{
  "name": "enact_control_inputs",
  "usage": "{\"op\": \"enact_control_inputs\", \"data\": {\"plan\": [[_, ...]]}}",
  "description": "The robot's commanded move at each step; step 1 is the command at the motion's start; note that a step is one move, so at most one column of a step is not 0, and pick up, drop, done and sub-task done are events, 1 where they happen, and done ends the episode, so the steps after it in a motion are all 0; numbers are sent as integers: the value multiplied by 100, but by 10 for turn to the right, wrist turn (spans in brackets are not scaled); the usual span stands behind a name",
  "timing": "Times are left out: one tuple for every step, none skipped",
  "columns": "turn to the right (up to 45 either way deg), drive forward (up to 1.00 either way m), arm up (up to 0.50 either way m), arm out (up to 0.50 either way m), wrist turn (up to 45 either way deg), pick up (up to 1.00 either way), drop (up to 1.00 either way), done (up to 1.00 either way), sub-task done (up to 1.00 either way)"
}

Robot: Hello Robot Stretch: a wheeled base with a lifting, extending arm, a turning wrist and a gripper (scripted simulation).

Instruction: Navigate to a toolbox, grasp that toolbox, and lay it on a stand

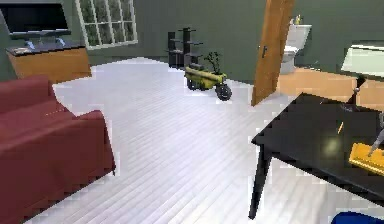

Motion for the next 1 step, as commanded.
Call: {"op": "enact_control_inputs", "data": {"plan": [[0, 100, 0, 0, 0, 0, 0, 0, 0]]}}
